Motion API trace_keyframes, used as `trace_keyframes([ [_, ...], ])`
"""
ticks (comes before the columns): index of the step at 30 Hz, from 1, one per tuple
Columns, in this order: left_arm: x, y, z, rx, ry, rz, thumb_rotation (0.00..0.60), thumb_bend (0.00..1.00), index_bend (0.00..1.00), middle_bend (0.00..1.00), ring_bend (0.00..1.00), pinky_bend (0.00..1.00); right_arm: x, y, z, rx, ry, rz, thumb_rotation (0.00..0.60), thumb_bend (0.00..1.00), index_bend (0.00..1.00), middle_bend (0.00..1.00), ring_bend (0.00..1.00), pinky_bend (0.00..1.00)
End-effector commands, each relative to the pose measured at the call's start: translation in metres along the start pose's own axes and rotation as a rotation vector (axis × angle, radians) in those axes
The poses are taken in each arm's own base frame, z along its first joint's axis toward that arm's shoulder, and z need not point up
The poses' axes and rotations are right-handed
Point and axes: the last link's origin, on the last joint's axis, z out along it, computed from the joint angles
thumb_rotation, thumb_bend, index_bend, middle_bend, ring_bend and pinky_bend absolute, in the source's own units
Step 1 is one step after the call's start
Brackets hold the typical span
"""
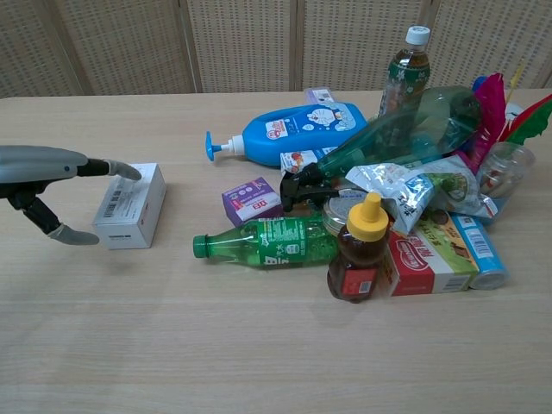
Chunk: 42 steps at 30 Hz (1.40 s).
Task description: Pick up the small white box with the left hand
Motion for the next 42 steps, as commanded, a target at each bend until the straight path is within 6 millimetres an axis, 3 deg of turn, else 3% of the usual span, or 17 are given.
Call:
trace_keyframes([
  [1,0.014,-0.005,0.0,-0.009,0.078,0.043,0.424,0.29,0.0,0.0,0.0,0.0,0.001,0.0,-0.001,0.0,0.004,0.002,0.443,0.19,0.0,0.0,0.0,0.0],
  [10,0.02,-0.027,0.023,-0.018,0.208,0.333,0.467,0.29,0.0,0.0,0.0,0.0,0.001,0.004,-0.005,-0.014,0.004,-0.002,0.443,0.19,0.0,0.0,0.0,0.0],
  [24,0.001,-0.048,0.036,-0.036,0.181,0.383,0.477,0.29,0.0,0.0,0.0,0.0,0.0,0.006,-0.003,-0.028,0.004,-0.004,0.441,0.19,0.0,0.0,0.0,0.0],
  [42,-0.01,-0.008,0.07,-0.148,0.219,0.53,0.479,0.29,0.0,0.0,0.0,0.0,0.001,0.021,-0.01,-0.06,0.013,0.009,0.442,0.19,0.0,0.0,0.0,0.0],
])
